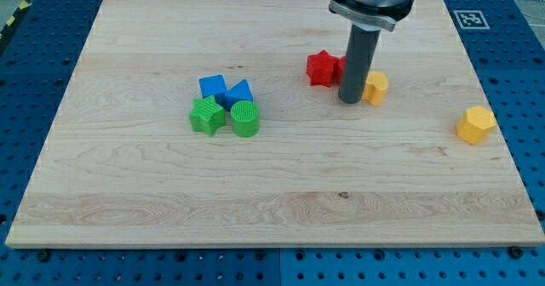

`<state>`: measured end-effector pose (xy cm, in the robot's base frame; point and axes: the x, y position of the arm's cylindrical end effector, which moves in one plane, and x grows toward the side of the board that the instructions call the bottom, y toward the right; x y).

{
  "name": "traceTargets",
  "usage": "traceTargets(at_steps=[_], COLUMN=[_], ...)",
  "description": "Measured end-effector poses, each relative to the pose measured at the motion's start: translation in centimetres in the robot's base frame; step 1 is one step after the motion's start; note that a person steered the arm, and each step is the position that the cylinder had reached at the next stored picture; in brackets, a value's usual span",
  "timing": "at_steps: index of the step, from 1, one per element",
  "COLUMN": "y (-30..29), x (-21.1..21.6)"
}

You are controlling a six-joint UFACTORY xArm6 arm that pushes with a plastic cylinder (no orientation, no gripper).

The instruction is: Move the yellow heart into the yellow hexagon

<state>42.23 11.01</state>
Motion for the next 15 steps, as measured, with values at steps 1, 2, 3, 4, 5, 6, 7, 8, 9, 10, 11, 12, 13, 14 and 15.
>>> traceTargets(at_steps=[1,2,3,4,5,6,7,8,9,10,11,12,13,14,15], y=[1.3,1.2,1.2,1.2,1.1,1.1,4.1,4.8,0.7,2.9,5.4,5.8,4.4,6.6,9.9], x=[0.0,0.0,-0.1,-0.1,-0.1,-0.4,-0.9,-0.9,-4.9,-4.6,-1.0,-3.5,-7.1,-5.8,-4.4])
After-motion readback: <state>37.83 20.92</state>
